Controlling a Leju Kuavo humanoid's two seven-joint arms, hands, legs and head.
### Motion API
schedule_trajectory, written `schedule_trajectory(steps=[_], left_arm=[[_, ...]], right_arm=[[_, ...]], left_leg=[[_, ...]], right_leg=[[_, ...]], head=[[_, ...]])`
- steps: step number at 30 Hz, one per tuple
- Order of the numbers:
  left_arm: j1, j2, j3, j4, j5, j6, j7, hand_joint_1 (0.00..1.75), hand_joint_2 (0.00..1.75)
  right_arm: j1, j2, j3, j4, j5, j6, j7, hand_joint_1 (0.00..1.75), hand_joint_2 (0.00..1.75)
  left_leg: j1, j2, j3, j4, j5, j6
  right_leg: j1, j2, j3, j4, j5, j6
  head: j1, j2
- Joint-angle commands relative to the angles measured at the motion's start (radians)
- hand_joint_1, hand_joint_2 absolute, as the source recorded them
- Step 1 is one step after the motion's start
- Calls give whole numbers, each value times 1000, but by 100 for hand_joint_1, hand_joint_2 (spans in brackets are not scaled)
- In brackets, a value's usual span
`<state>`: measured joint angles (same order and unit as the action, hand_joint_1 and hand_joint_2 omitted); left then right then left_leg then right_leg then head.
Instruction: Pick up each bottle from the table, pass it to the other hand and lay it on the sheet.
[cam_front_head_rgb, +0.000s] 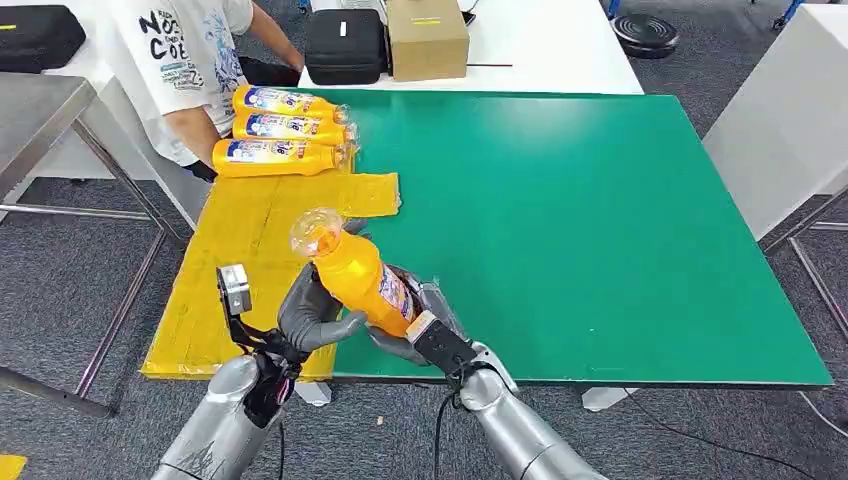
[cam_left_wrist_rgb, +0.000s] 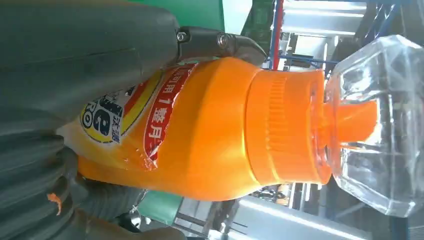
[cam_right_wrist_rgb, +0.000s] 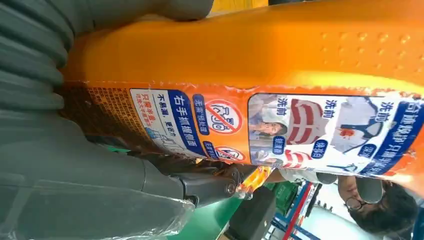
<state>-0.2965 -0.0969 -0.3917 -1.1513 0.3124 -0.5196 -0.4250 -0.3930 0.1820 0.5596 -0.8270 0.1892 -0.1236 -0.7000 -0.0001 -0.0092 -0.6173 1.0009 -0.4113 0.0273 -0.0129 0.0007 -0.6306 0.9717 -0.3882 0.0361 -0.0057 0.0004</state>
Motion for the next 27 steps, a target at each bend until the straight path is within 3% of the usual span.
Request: schedule_trajectory(steps=[1,11,12,13,14,17,27], left_arm=[[-34,31,-61,19,-8,-6,8,0,175],[-65,25,-72,63,-69,33,12,0,175],[-70,23,-72,67,-71,36,14,31,175],[-76,20,-70,74,-74,45,18,108,175],[-79,18,-69,77,-79,59,19,166,175],[-74,13,-61,80,-61,55,19,175,175],[-85,3,-58,82,-28,60,22,175,175]], right_arm=[[-66,-12,32,76,-1,4,2,175,175],[-96,9,89,154,35,-12,2,175,175],[-99,14,89,162,33,-8,2,175,175],[-100,16,93,171,36,-8,2,175,175],[-101,16,96,179,40,-11,2,175,175],[-94,8,95,185,41,-19,2,175,175],[-89,11,114,236,74,-27,2,175,175]], left_leg=[[0,1,2,0,-1,-1],[1,1,5,1,-3,-1],[0,1,3,0,-1,-1],[1,1,5,1,-2,-2],[0,1,3,0,-1,-1],[0,0,4,0,-1,-1],[0,-1,3,0,-1,-1]], right_leg=[[0,0,2,0,-1,-1],[1,0,5,0,-2,-1],[0,0,3,0,-1,-1],[1,0,5,1,-2,-1],[0,0,3,0,-1,-1],[1,0,4,0,-2,-1],[0,-2,3,0,-2,-1]], head=[[0,0],[0,0],[0,0],[0,0],[0,0],[0,0],[0,0]])
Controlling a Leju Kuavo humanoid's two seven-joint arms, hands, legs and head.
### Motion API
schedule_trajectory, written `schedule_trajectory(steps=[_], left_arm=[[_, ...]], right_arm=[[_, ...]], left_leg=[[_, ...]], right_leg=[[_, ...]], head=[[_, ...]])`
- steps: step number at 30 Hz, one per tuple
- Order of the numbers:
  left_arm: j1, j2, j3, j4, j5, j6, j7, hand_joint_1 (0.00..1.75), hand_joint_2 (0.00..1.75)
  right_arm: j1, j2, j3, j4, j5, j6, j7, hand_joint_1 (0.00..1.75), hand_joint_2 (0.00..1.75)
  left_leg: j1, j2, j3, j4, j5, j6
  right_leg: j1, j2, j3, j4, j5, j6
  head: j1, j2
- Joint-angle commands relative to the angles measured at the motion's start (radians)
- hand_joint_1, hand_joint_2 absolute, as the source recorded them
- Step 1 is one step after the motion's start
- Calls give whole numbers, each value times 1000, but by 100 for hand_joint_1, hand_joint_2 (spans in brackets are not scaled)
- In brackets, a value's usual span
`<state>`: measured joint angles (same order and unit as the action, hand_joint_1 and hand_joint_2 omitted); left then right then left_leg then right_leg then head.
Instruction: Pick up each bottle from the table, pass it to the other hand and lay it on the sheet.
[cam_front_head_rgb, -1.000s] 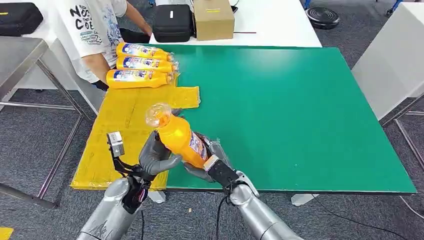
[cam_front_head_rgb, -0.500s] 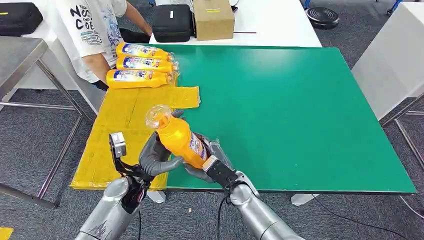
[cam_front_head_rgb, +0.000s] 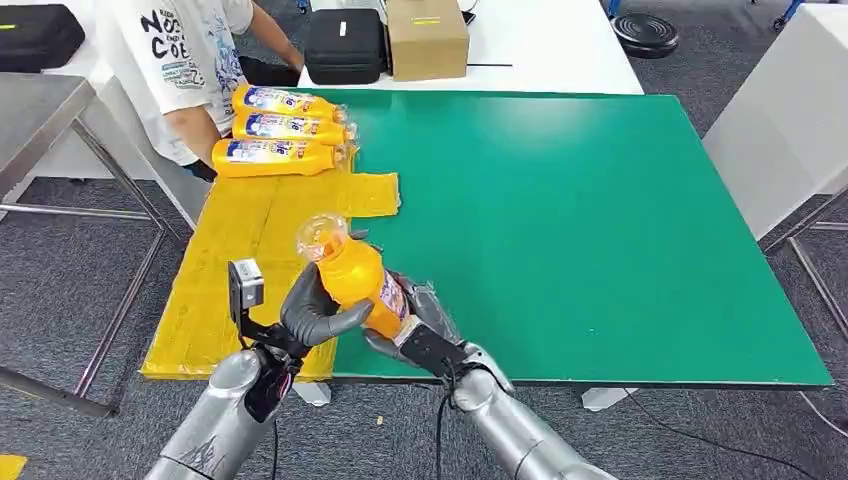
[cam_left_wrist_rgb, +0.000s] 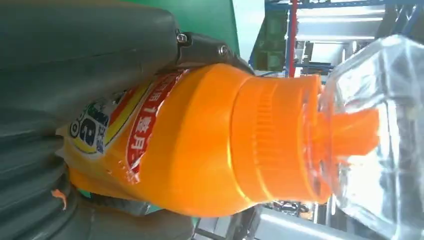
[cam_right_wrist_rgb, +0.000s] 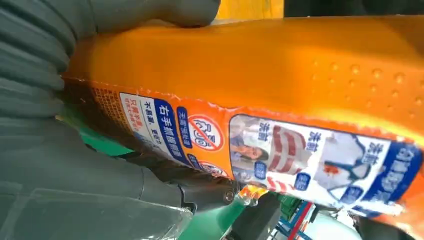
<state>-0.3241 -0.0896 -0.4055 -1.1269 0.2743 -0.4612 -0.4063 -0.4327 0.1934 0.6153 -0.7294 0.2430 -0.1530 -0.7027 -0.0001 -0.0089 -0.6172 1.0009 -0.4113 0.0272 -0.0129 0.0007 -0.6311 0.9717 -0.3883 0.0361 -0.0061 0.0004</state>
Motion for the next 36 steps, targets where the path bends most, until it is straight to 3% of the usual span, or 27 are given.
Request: schedule_trajectory(steps=[1,12,13,14,20,21,31,35,36], left_arm=[[-58,-4,-44,58,10,2,4,175,175],[-75,-9,-40,67,25,0,6,175,175],[-76,-8,-37,73,30,5,3,175,175],[-76,-6,-37,73,30,10,3,175,175],[-72,-1,-35,69,33,22,0,175,175],[-72,0,-35,69,32,27,0,175,175],[-115,6,18,144,-101,216,-47,175,175],[-175,12,45,207,-343,509,-89,175,175],[-175,12,45,207,-343,509,-89,175,175]], right_arm=[[-49,-1,59,138,20,2,5,175,175],[-50,-4,53,155,26,-12,5,175,175],[-46,-4,44,145,22,-20,5,152,175],[-43,-3,36,140,17,-24,5,0,175],[-39,-2,22,128,22,-60,5,0,175],[-40,-2,20,127,28,-71,5,0,0],[15,-34,-50,-53,105,-54,5,0,0],[34,-49,-78,-155,82,-46,5,0,0],[34,-49,-78,-155,82,-46,5,0,0]], left_leg=[[0,-1,2,0,-1,-1],[1,-2,4,0,-2,-1],[0,-2,3,0,-1,-1],[1,-2,5,0,-2,-1],[1,-2,2,0,-1,-1],[1,-2,3,0,-1,-1],[0,-1,2,0,0,-1],[1,-1,3,1,-2,-1],[1,-2,2,1,-1,-1]], right_leg=[[1,-1,2,0,-1,-1],[1,-3,5,0,-2,-1],[1,-3,3,0,-2,-1],[1,-3,6,0,-3,-1],[1,-2,3,-1,-1,-1],[1,-3,4,-1,-2,-1],[0,-1,2,0,-1,-1],[1,-2,3,1,-2,-1],[1,-2,2,1,-2,-1]], head=[[0,0],[0,0],[0,0],[0,0],[0,0],[0,0],[0,0],[0,0],[0,0]])
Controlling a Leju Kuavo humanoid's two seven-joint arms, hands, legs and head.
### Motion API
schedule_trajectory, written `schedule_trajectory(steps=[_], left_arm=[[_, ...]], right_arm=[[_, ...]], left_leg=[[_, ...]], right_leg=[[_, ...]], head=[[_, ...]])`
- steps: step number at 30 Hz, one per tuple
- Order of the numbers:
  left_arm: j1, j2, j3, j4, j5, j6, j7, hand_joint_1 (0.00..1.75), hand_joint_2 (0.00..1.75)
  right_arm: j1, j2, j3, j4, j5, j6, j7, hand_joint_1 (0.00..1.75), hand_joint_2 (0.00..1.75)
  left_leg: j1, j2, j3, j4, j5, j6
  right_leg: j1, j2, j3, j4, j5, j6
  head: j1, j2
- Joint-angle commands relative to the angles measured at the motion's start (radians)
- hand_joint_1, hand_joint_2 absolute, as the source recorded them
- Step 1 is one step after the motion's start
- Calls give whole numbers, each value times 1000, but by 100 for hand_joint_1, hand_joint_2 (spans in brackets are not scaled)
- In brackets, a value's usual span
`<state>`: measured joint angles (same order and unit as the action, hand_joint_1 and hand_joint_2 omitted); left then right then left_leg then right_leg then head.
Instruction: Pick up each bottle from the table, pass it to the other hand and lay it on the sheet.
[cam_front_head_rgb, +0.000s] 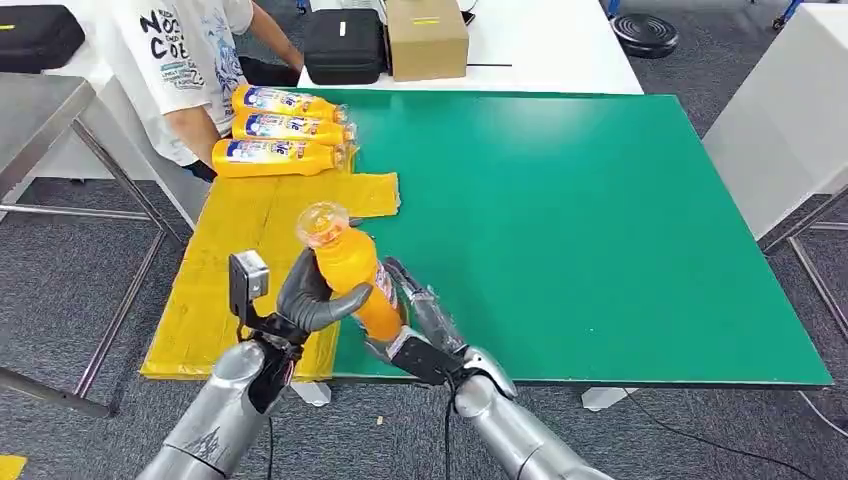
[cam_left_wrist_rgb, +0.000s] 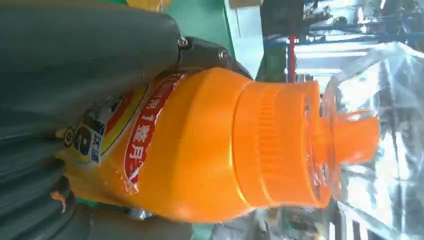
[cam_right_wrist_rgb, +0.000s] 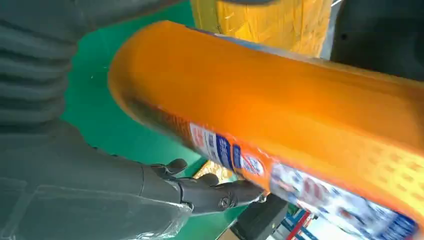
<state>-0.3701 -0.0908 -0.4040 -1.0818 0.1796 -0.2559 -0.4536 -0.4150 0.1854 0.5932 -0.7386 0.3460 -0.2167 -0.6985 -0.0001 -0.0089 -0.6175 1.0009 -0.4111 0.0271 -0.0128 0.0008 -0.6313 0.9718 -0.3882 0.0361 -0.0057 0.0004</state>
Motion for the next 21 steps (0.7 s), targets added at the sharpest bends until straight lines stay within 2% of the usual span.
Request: schedule_trajectory(steps=[1,5,9,11,13,15,18,21], left_arm=[[-148,21,59,196,-292,347,-35,175,175],[-203,64,89,309,-517,548,-30,175,175],[-222,77,112,333,-537,544,-35,175,175],[-238,91,87,357,-655,654,-1,175,175],[-287,135,64,404,-797,696,45,175,175],[-319,171,20,430,-917,662,93,175,175],[-371,223,-90,489,-1098,482,146,175,175],[-379,228,-86,500,-1099,474,143,175,175]], right_arm=[[37,-58,-55,-195,-27,30,0,0,0],[118,-112,-58,-353,-26,14,0,0,0],[132,-118,-65,-376,-21,23,0,0,0],[137,-120,-69,-400,-23,26,0,0,0],[150,-132,-84,-438,-31,39,0,0,0],[163,-139,-105,-459,-29,51,0,0,0],[201,-157,-139,-500,-39,68,0,0,0],[207,-167,-139,-510,-45,71,0,0,0]], left_leg=[[0,-1,1,0,0,-1],[1,-3,4,-1,-1,-1],[1,0,3,0,-1,-1],[1,-1,4,0,-2,-1],[0,-1,1,0,0,-1],[1,-1,2,1,-1,-1],[1,-1,2,0,-1,-1],[1,-2,3,0,-1,-1]], right_leg=[[0,-1,1,0,-1,-1],[1,-3,5,-1,-2,-1],[1,-1,3,0,-1,-1],[1,-1,4,0,-2,-1],[1,-1,2,0,-1,-1],[1,-1,3,1,-1,-1],[1,-1,3,0,-1,-1],[1,-2,3,0,-2,-1]], head=[[0,0],[0,0],[0,0],[0,0],[0,0],[0,0],[0,0],[0,0]])
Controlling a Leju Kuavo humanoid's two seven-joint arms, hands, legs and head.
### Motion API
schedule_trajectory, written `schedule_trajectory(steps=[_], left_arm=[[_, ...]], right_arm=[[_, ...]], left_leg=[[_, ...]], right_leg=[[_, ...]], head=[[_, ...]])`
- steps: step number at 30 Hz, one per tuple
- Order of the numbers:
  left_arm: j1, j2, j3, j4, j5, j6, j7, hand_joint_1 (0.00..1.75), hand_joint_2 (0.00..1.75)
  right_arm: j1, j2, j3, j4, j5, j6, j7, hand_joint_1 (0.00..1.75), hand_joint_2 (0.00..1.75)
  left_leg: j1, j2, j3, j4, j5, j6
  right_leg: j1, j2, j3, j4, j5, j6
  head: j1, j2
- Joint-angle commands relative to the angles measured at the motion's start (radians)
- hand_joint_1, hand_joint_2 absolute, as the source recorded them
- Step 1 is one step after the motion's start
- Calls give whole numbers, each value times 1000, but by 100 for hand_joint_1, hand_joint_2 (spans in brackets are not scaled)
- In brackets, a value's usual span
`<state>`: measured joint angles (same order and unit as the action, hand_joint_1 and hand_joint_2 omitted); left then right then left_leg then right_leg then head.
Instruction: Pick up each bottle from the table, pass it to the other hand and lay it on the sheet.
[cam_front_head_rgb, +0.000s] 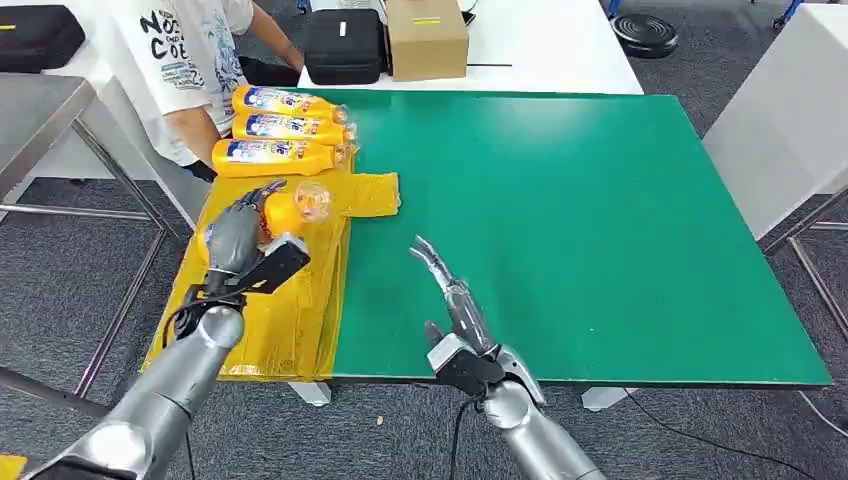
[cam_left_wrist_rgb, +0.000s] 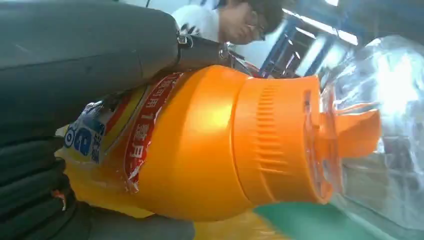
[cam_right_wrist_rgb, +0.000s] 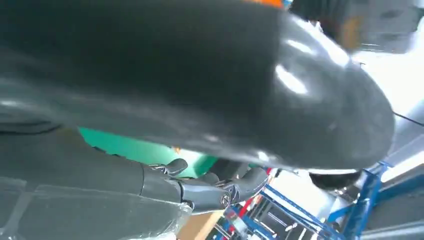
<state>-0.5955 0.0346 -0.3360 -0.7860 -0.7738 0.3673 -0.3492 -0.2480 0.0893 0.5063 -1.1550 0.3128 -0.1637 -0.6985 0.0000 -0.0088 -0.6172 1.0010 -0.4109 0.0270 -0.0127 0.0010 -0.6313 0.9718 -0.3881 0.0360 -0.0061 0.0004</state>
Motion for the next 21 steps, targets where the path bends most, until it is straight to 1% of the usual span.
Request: schedule_trajectory(steps=[1,2,3,4,5,7,8,9,10,11,12,13,16,18,19,21], left_arm=[[-164,102,-163,224,-158,-176,32,175,175],[-190,112,-206,260,-202,-238,18,175,175],[-217,120,-233,292,-228,-286,11,175,175],[-242,121,-252,323,-243,-327,1,175,175],[-260,120,-268,343,-256,-354,-6,175,175],[-275,117,-270,359,-258,-363,-9,175,175],[-313,105,-313,394,-293,-419,-25,175,175],[-325,97,-320,407,-295,-447,-35,175,175],[-334,88,-324,419,-292,-475,-45,175,175],[-355,67,-327,440,-280,-533,-74,175,175],[-359,57,-318,447,-263,-555,-85,175,175],[-360,55,-317,448,-261,-558,-88,175,175],[-360,55,-317,448,-261,-558,-88,175,175],[-357,51,-330,449,-263,-565,-99,175,175],[-351,46,-331,454,-259,-574,-100,175,175],[-335,42,-337,455,-260,-571,-94,175,175]], right_arm=[[41,-69,-54,-91,-21,23,0,0,0],[40,-70,-60,-82,-25,15,0,0,0],[40,-75,-59,-80,-28,9,0,0,0],[43,-80,-60,-83,-39,11,0,0,175],[42,-83,-59,-79,-41,9,0,0,175],[41,-86,-57,-80,-45,8,0,0,175],[37,-85,-57,-70,-49,6,0,0,175],[33,-84,-58,-62,-49,4,0,0,175],[29,-83,-60,-54,-47,1,0,0,175],[27,-82,-64,-48,-50,1,0,0,175],[30,-82,-67,-47,-50,-4,0,0,175],[33,-84,-68,-50,-50,-5,0,0,175],[33,-84,-68,-50,-50,-5,0,0,175],[51,-82,-75,-67,-56,-4,0,0,175],[54,-80,-77,-65,-52,-3,0,0,175],[53,-78,-83,-63,-50,6,0,0,175]], left_leg=[[0,-1,2,0,0,-1],[1,0,4,0,-2,-1],[1,0,2,1,-1,-1],[1,0,1,0,-1,-1],[2,-1,3,2,-2,-1],[1,-2,1,1,0,-1],[2,-1,3,2,-2,-1],[1,-1,1,1,-1,-1],[2,-2,3,3,-3,-2],[2,-2,2,2,-2,-1],[1,-2,1,2,-1,-1],[0,-2,0,1,0,-1],[1,-1,4,2,-2,-1],[1,-1,2,0,-1,-1],[1,-1,4,1,-3,-1],[1,-1,3,0,-1,-1]], right_leg=[[0,-2,2,0,-1,-1],[1,-1,4,0,-2,-1],[1,-1,3,1,-1,-1],[1,0,2,0,-1,-1],[2,-1,4,1,-3,-1],[1,-2,2,0,-1,-1],[2,-2,4,1,-2,-1],[1,-1,2,1,-1,-1],[2,-2,5,2,-3,-1],[2,-2,4,1,-2,-1],[1,-3,3,1,-2,-1],[0,-2,1,0,-1,-1],[1,-2,5,1,-3,-1],[1,-1,3,0,-1,-1],[1,-2,6,1,-3,-1],[1,-1,3,0,-1,-1]], head=[[0,0],[0,0],[0,0],[0,0],[0,0],[0,0],[0,0],[0,0],[0,0],[0,0],[0,0],[0,0],[0,0],[0,0],[0,0],[0,0]])
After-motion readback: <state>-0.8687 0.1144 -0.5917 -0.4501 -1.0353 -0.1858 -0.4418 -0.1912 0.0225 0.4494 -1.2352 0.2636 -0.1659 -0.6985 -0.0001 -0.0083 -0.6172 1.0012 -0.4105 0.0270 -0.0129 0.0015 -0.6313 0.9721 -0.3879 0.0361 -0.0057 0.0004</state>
